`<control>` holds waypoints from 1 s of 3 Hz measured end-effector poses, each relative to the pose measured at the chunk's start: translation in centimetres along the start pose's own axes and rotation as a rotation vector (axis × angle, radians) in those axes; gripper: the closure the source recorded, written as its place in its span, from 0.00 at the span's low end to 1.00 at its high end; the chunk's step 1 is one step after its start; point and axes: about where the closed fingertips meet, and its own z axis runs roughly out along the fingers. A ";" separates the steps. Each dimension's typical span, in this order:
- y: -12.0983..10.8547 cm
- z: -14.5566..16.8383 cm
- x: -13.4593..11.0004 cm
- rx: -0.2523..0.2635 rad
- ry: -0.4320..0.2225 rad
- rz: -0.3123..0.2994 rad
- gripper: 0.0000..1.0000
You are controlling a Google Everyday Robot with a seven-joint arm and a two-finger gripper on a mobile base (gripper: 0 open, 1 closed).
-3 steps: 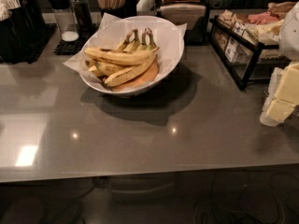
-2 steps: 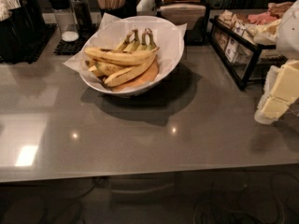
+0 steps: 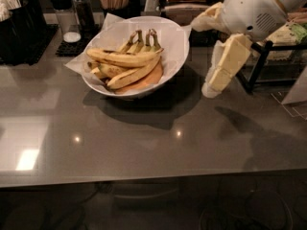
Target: Pick banana from white bowl
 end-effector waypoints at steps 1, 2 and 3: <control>-0.1 -0.1 -1.2 -0.002 -0.041 -0.005 0.00; -0.3 -0.3 -1.1 0.023 -0.055 0.008 0.00; -0.8 -0.8 -3.9 0.018 -0.141 -0.038 0.00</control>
Offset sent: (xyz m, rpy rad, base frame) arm 0.0026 0.0017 0.0093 0.0818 -0.0234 -0.0446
